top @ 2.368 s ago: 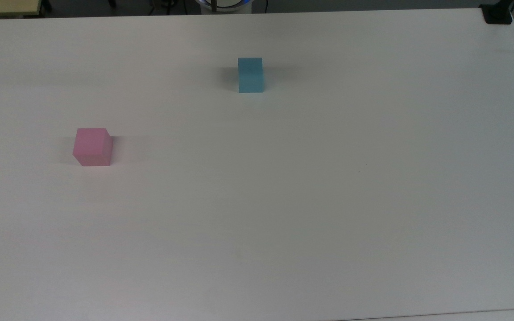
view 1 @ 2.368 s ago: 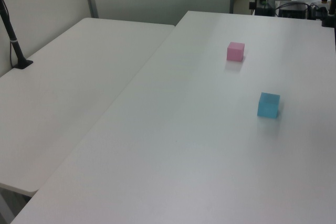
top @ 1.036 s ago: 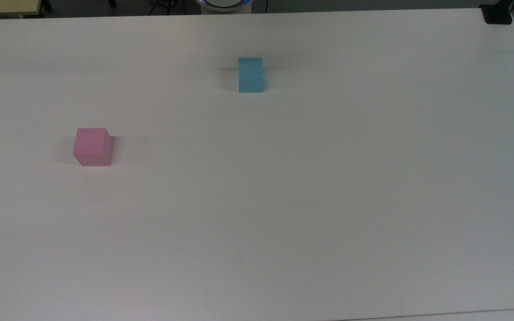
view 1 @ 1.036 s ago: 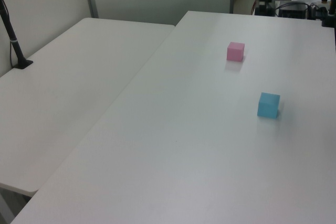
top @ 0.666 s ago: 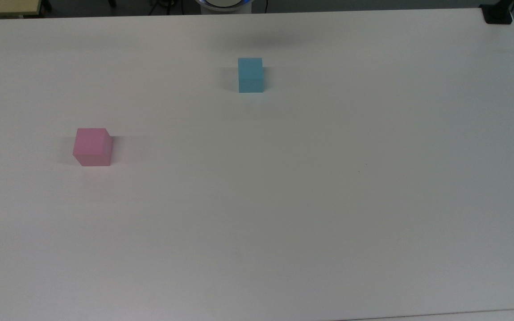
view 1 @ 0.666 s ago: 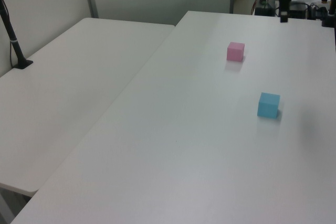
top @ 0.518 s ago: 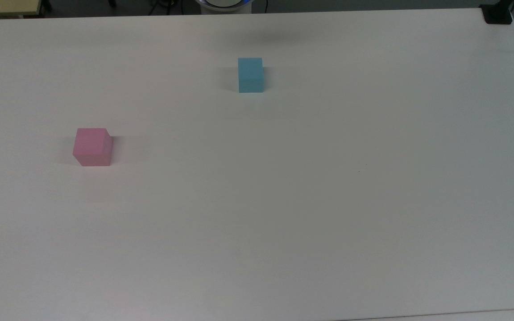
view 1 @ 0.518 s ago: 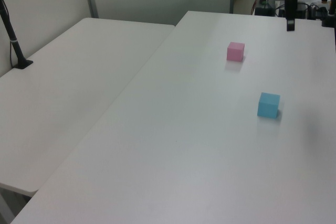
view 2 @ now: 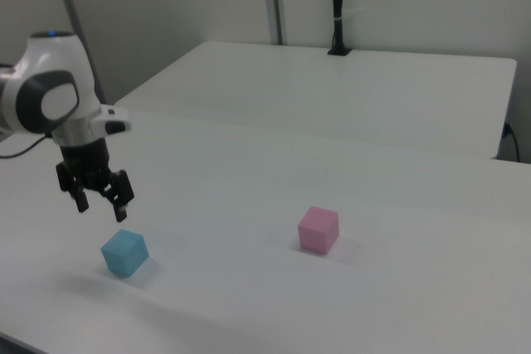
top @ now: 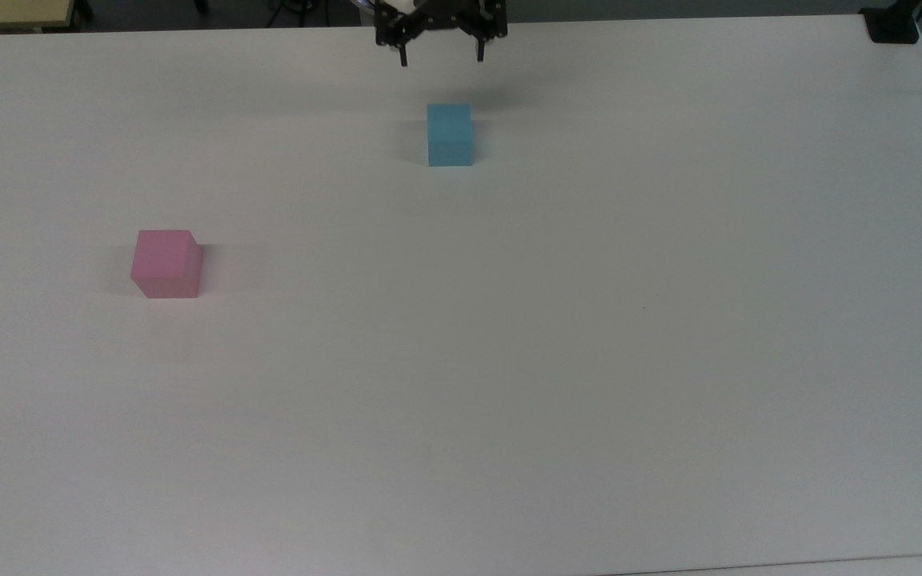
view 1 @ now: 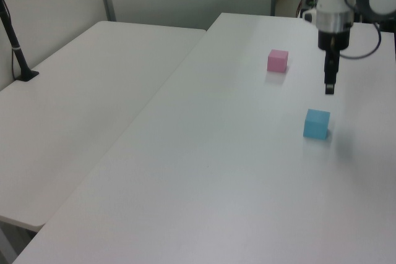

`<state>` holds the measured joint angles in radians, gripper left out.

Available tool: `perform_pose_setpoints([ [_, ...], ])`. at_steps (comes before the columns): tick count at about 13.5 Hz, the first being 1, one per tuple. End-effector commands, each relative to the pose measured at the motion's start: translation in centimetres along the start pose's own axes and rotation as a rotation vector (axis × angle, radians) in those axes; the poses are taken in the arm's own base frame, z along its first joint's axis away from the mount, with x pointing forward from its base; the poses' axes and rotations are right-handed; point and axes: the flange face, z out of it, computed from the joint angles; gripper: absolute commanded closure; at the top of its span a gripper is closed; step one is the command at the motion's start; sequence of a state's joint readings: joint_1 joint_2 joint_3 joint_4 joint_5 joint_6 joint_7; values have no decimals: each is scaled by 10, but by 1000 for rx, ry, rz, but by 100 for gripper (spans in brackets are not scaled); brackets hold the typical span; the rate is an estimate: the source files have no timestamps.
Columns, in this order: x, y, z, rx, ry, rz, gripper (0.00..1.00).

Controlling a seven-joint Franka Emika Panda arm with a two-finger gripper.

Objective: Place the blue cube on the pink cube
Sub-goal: 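Move the open gripper over the blue cube and lower it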

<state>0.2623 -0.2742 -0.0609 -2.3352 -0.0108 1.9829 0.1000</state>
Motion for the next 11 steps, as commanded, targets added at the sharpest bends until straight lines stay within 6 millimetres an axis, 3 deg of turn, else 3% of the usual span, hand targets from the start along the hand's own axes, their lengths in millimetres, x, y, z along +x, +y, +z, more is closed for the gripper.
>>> perform_pose_setpoints([
  [1, 12, -18, 36, -26, -2, 43, 0],
  [5, 29, -23, 76, -95, -7, 70, 0],
  [11, 40, -25, 109, -104, -24, 61, 0],
])
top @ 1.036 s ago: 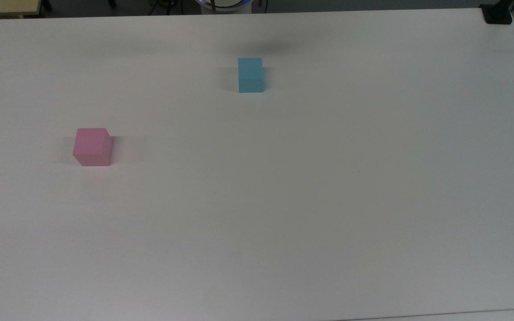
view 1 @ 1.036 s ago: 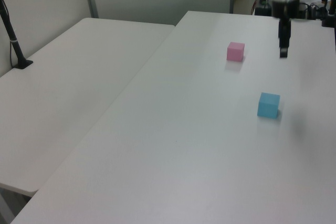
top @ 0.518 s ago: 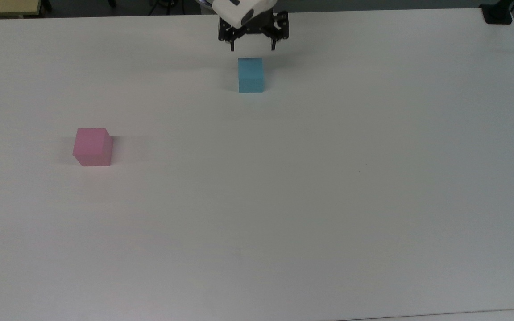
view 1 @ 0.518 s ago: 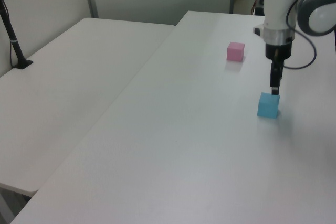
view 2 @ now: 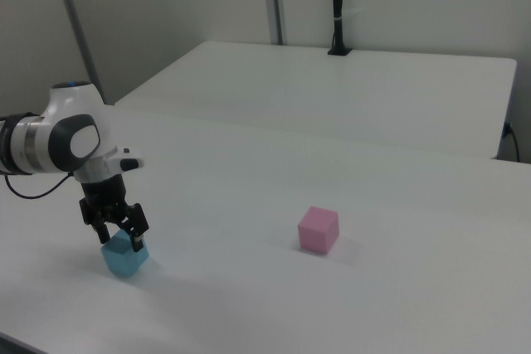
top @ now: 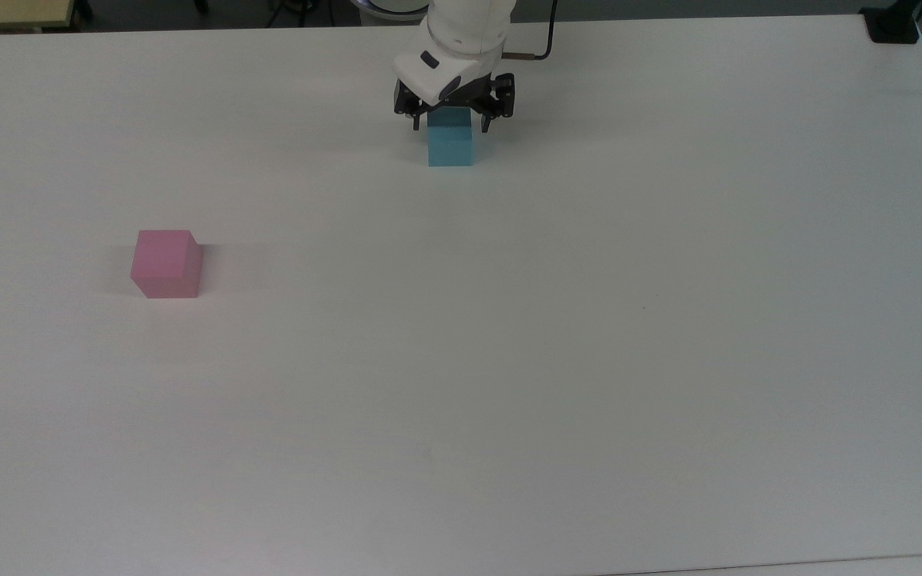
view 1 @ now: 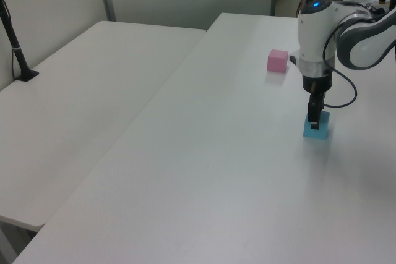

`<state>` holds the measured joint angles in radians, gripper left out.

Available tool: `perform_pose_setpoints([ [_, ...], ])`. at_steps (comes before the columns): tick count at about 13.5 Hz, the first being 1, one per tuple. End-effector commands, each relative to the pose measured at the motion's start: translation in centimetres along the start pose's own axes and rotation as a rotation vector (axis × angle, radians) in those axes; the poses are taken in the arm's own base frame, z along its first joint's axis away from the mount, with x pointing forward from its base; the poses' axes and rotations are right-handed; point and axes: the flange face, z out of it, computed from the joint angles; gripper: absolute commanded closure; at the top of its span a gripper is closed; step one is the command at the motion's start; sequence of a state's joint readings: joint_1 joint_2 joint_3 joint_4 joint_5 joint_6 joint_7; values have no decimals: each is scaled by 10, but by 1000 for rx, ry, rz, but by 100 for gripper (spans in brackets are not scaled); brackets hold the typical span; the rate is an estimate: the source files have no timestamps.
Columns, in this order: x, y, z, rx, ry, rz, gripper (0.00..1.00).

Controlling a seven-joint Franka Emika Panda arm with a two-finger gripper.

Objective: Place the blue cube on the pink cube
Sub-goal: 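Close the gripper on the blue cube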

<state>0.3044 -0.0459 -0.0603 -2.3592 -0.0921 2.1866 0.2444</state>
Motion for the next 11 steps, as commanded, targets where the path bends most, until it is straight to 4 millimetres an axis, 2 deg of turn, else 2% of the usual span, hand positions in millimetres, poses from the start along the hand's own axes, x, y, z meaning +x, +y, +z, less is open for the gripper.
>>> perform_pose_setpoints([
  [1, 6, -6, 15, -22, 6, 0, 9],
  [4, 7, -6, 16, -29, 9, -4, 56],
  [6, 6, -6, 16, -29, 9, -6, 75],
  [9, 5, -2, -1, -31, 11, -11, 76],
  [11, 7, 1, -33, -41, -8, -24, 76],
])
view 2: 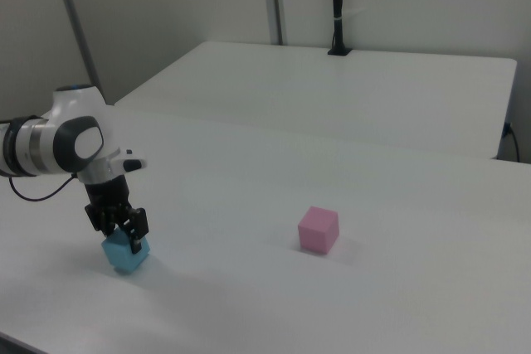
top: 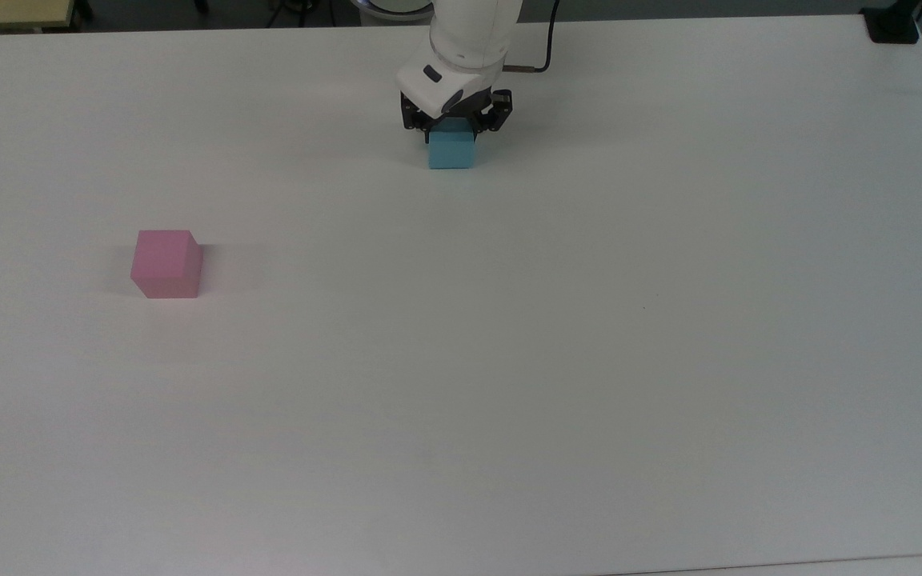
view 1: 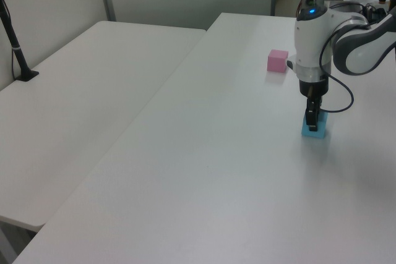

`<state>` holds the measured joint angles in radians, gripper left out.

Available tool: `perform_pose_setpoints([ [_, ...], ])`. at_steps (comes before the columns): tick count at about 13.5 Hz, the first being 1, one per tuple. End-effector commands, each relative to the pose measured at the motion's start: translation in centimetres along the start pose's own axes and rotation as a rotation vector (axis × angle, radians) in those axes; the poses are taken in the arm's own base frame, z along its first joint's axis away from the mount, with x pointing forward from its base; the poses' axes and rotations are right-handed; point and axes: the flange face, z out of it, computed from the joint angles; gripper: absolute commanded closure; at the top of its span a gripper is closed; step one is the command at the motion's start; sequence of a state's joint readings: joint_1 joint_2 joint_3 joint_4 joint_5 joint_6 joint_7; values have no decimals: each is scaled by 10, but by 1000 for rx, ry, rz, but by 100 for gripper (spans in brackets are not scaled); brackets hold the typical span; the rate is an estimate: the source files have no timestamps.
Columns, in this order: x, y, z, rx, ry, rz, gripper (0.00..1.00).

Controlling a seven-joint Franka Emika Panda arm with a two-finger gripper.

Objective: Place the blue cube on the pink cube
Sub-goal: 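Close the gripper on the blue cube, then lift the blue cube up off the table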

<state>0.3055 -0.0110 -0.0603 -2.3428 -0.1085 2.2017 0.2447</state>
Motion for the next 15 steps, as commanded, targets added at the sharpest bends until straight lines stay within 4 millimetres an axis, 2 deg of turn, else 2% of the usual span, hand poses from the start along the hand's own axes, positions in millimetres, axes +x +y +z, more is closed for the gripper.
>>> perform_pose_setpoints([
  [1, 0, 5, -59, -29, -12, -21, 76],
  [4, 4, 9, -114, -35, -22, -10, 76],
  [6, 7, 13, -168, -41, -25, 0, 76],
  [9, 6, 22, -224, -27, -9, 21, 75],
  [11, 5, 25, -242, -21, 3, 21, 74],
  [13, 9, 33, -244, -18, 9, 25, 74],
  [15, 21, 52, -239, -15, -1, -16, 74],
])
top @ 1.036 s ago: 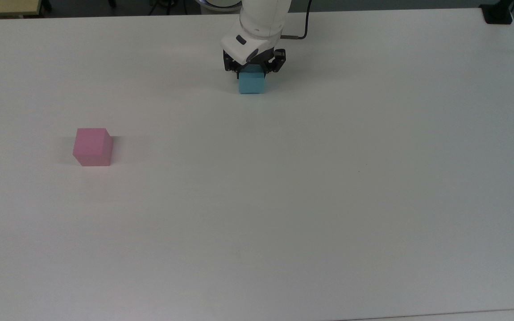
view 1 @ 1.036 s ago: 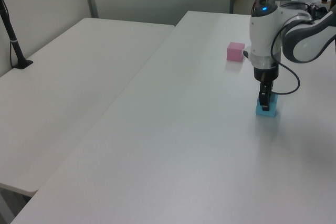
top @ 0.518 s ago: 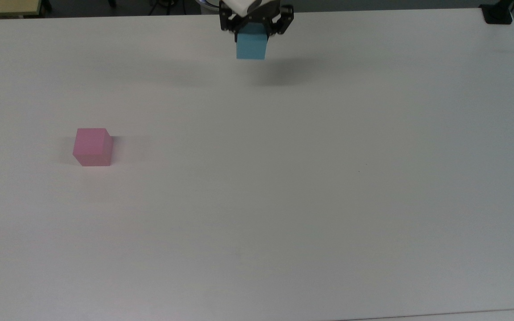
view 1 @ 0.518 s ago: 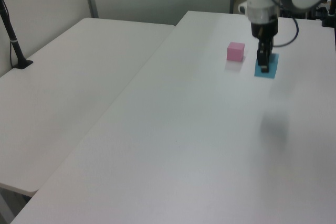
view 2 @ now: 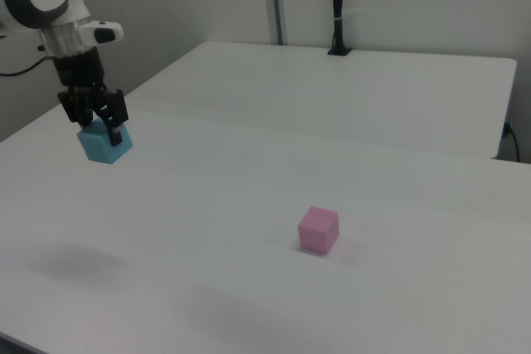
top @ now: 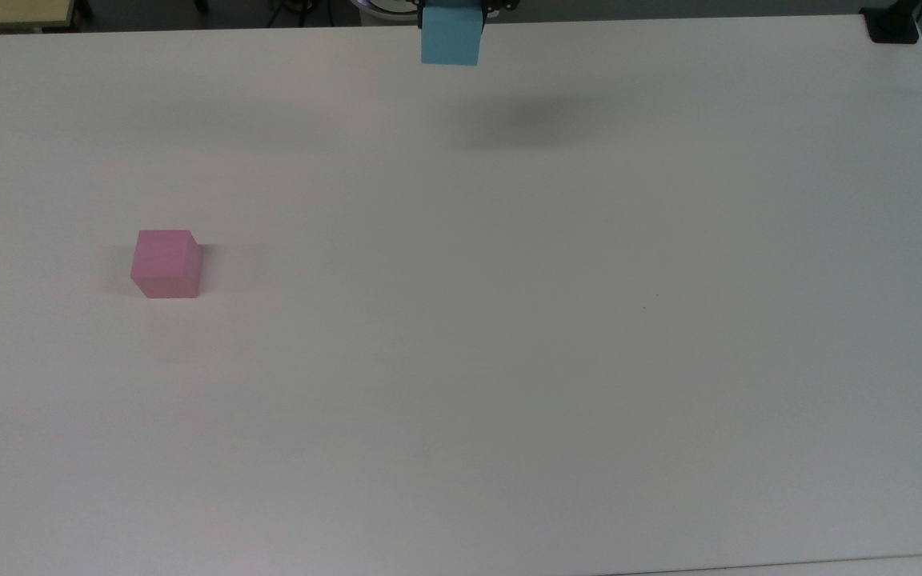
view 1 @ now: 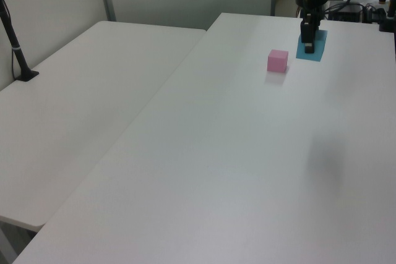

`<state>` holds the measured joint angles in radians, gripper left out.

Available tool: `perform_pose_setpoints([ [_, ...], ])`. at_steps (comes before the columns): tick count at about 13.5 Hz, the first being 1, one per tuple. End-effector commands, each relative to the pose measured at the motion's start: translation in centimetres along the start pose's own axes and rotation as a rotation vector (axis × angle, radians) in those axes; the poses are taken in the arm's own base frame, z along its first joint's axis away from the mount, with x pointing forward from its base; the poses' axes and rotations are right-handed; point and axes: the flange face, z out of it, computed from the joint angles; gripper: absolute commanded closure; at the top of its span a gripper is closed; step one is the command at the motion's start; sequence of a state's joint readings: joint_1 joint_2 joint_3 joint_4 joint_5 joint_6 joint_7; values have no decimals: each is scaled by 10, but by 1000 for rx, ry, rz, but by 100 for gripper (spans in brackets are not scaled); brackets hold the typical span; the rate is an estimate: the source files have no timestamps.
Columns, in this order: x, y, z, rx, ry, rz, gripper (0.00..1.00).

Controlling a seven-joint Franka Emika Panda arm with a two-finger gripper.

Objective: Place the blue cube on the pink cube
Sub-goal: 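Carry the blue cube over the pink cube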

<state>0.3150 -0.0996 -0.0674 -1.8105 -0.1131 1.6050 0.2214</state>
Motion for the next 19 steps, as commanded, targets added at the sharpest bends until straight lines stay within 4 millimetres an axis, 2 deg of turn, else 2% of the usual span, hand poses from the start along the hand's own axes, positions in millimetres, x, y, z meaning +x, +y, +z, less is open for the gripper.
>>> perform_pose_setpoints([
  [1, 25, 42, 8, 2, -35, -43, 74],
  [3, 46, 78, 22, 2, -50, -11, 74],
  [5, 83, 134, 35, -12, -55, 15, 73],
  [6, 91, 152, 36, -8, -49, 22, 72],
  [8, 102, 204, 46, 25, -39, 38, 71],
  [12, 120, 244, 68, 6, 5, 28, 71],
  [14, 133, 271, 82, -15, 60, 47, 71],
  [19, 151, 296, 114, -11, 77, 59, 71],
])
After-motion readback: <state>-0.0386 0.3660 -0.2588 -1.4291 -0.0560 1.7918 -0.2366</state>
